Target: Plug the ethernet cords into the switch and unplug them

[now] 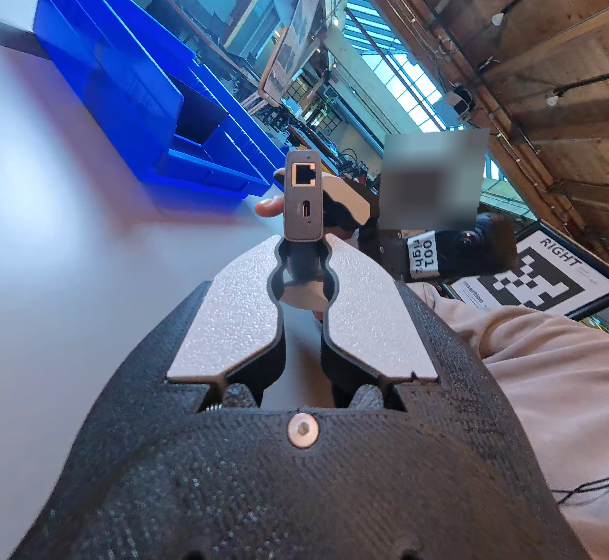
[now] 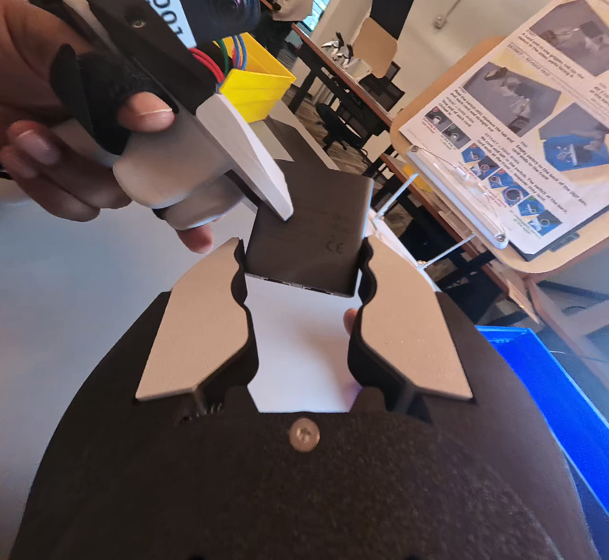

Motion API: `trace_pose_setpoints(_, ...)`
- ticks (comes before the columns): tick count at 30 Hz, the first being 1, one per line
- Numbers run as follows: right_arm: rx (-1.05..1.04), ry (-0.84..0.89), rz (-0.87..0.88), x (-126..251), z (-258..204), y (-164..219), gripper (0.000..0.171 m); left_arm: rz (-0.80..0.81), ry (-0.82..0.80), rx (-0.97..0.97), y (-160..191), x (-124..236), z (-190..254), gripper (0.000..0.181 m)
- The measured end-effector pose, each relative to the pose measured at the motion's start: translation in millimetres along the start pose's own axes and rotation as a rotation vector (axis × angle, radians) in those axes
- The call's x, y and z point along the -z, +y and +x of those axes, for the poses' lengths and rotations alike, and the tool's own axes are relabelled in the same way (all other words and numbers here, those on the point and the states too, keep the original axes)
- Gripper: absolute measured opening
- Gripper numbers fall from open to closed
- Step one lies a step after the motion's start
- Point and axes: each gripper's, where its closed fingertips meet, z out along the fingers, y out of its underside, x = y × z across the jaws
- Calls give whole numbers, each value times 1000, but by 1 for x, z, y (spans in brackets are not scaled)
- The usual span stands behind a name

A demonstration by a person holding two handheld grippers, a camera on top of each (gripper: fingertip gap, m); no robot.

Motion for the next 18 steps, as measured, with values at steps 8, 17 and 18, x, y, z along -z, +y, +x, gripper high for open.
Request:
trace_pose_setpoints(8, -587, -600, 140, 33, -23, -5, 66, -141, -6, -621, 7, 8, 12, 49)
trace_pose_setpoints(17, -884, -1003, 127, 57, -51, -14, 65, -335, -59, -1335, 51, 6, 16, 45)
trace_pose_setpoints(18, -895, -1022, 106, 56, -54, -14, 65, -326, -82, -1392, 50, 6, 15, 39)
